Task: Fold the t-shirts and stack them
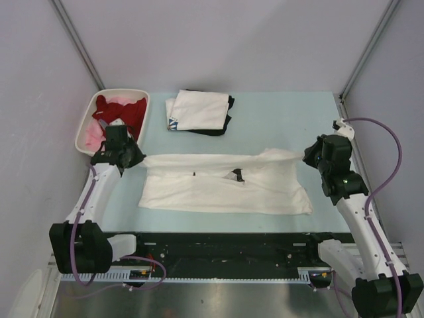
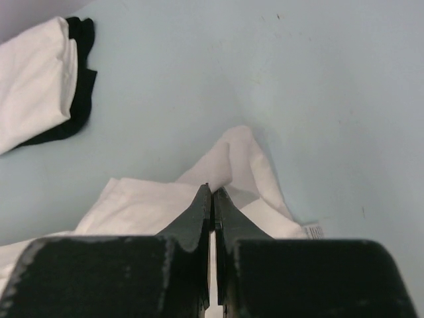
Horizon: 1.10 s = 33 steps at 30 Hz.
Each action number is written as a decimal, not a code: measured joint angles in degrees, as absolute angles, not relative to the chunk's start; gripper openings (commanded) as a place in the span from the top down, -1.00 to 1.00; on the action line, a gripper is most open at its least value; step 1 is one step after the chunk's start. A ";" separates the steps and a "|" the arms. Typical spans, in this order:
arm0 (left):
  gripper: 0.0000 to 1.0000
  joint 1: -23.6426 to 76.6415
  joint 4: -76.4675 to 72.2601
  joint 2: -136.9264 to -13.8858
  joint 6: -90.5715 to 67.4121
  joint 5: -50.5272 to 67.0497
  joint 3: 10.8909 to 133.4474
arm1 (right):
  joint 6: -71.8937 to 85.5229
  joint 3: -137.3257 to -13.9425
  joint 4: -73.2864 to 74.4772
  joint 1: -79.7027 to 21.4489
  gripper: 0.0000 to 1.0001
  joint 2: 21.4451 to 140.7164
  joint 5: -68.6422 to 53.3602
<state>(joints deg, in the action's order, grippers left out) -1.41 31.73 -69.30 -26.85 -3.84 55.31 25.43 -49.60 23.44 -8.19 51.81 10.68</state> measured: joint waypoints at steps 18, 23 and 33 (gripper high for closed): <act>-0.76 -1.41 37.98 -60.84 -33.87 1.87 38.87 | 44.31 -40.64 48.23 -18.70 -0.38 34.87 13.80; -0.79 -1.41 41.54 -53.76 -37.12 3.42 36.73 | 50.54 -40.69 56.29 -28.69 -0.99 27.59 15.99; -0.71 -1.41 36.42 -61.98 -36.99 3.62 46.46 | 43.70 -44.16 45.45 -31.59 -0.99 48.34 22.48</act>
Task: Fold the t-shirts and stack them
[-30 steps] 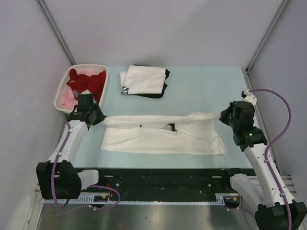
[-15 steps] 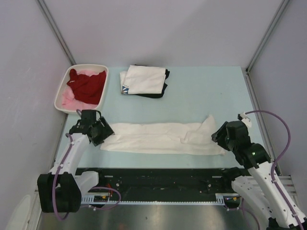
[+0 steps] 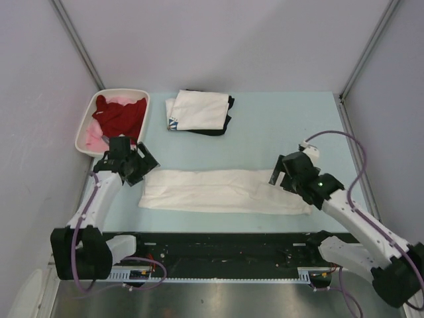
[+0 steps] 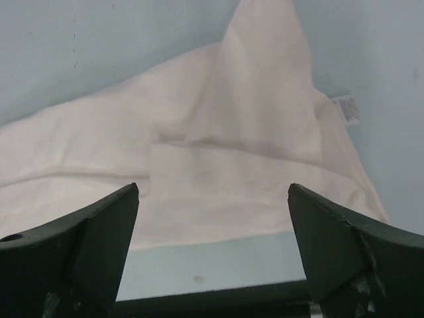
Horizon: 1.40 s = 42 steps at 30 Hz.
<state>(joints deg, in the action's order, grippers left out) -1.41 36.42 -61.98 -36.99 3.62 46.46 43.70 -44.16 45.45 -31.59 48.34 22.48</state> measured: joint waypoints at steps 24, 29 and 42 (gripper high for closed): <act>-0.65 -1.41 30.06 -75.05 -37.01 7.90 45.52 | 28.36 -44.18 17.69 -32.97 -0.08 80.86 7.03; -0.66 -1.41 30.06 -75.05 -36.97 7.92 45.47 | 27.94 -44.18 17.54 -34.04 0.41 82.67 7.03; -0.65 -1.43 29.69 -75.07 -36.84 8.23 44.95 | 27.40 -44.18 22.06 -37.39 1.00 76.64 11.53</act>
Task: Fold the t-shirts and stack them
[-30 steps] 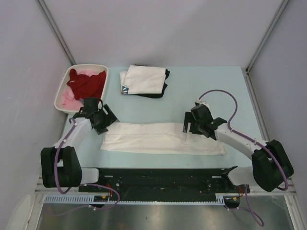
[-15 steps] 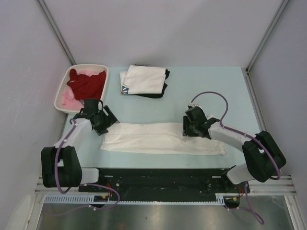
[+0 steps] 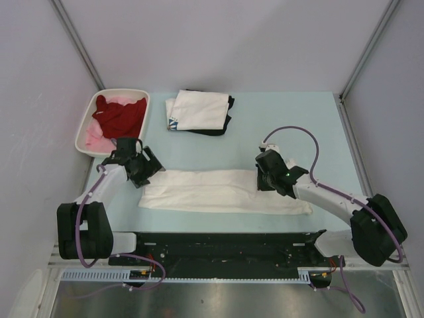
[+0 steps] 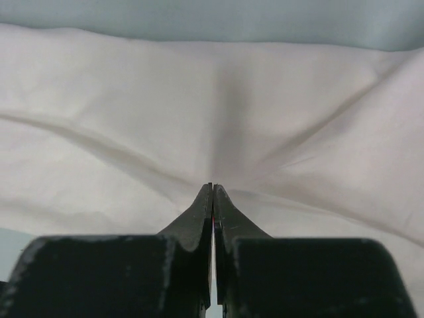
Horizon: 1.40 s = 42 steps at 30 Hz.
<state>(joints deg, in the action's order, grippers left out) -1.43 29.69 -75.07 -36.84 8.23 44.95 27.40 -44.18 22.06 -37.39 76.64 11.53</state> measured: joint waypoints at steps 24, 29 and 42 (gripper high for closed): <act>-0.66 -1.43 30.48 -71.24 -35.48 9.74 44.66 | 53.98 -39.88 42.63 -67.85 -0.99 62.35 25.12; -0.67 -1.43 31.35 -70.57 -34.52 9.30 44.91 | 50.85 -42.22 40.80 -63.51 -0.99 61.32 27.24; -0.43 -1.41 35.00 -76.20 -33.41 7.64 46.81 | 39.92 -45.67 23.20 -54.13 -0.99 72.44 19.94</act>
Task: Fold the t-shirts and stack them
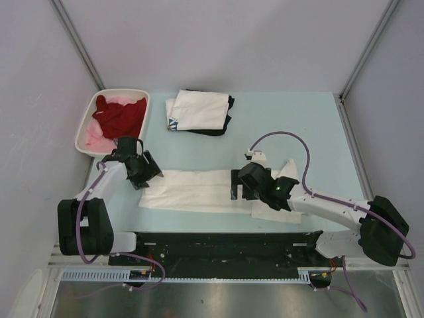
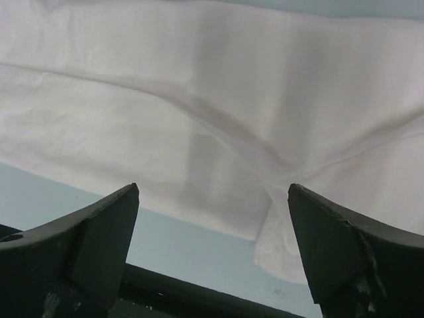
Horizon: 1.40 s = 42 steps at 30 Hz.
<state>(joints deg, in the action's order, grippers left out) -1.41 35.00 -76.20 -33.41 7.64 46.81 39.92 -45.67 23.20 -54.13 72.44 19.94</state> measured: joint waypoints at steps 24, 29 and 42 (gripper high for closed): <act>0.60 -1.43 36.03 -82.35 -32.23 4.45 49.30 | 29.67 -46.35 5.13 -47.64 -0.99 87.68 6.04; 0.60 -1.43 36.18 -82.32 -31.97 4.40 49.30 | 29.74 -46.35 5.23 -51.09 -0.99 87.68 6.00; 0.61 -1.43 36.14 -82.28 -31.86 4.69 49.30 | 29.89 -46.35 6.81 -55.42 -0.99 87.68 7.01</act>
<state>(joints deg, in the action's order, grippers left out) -1.43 36.14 -82.28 -31.86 4.69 49.30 29.89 -46.35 6.81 -55.42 87.68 7.01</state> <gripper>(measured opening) 0.196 0.995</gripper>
